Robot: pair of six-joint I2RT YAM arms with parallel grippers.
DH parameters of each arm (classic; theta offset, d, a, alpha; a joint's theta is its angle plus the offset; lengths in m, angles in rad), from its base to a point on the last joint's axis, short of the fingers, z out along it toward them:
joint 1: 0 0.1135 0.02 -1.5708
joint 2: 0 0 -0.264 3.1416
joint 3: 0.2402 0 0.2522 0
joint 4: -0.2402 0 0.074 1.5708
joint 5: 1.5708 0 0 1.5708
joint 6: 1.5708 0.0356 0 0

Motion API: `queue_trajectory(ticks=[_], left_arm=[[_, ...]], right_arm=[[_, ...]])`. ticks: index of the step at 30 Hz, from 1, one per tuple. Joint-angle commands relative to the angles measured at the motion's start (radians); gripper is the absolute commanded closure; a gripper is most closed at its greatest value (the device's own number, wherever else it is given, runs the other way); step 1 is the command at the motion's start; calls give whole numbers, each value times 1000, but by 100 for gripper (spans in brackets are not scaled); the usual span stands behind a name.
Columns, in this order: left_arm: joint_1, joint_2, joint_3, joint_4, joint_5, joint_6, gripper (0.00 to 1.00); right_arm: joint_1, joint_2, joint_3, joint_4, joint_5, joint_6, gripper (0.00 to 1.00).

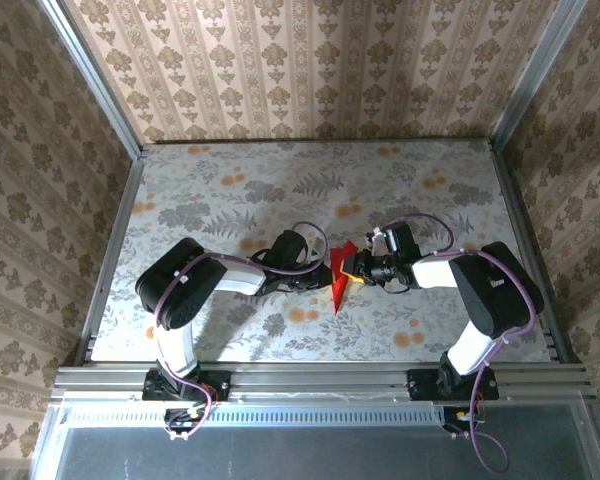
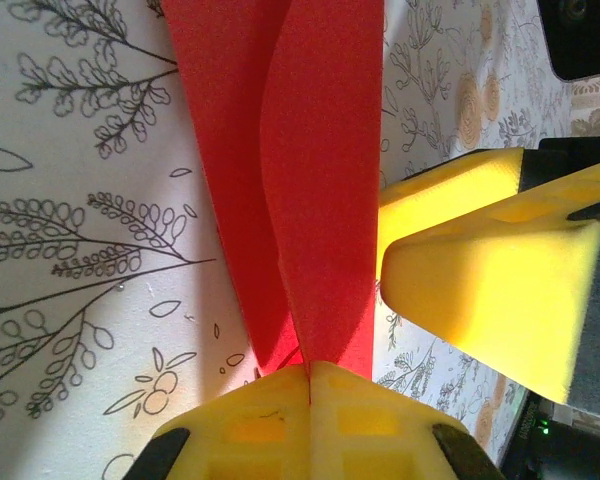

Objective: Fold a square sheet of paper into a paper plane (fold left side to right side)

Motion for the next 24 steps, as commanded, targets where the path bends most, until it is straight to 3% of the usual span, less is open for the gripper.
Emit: queue_trajectory(ticks=[1, 24], left_arm=[[6, 1, 13, -23, -11, 31, 100], [-8, 25, 41, -14, 7, 81, 100]], right_arm=[[24, 70, -18, -106, 123, -43, 64], [26, 78, -5, -120, 114, -49, 64]])
